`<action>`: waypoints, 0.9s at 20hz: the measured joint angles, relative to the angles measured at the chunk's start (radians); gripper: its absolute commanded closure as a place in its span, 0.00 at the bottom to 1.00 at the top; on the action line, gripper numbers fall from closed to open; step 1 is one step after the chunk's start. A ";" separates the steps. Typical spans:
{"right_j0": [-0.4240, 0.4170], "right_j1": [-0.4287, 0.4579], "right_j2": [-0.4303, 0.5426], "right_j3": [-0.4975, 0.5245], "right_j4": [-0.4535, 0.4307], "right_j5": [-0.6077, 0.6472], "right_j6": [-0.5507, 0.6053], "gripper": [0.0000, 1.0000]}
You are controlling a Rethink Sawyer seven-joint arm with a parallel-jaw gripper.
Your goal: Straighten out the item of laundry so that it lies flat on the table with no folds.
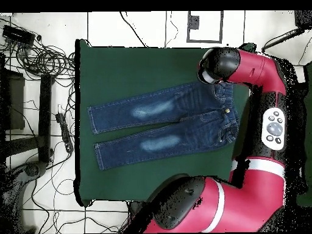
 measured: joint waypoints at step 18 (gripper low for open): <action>-0.009 -0.118 -0.001 0.262 -0.001 -0.145 0.000 1.00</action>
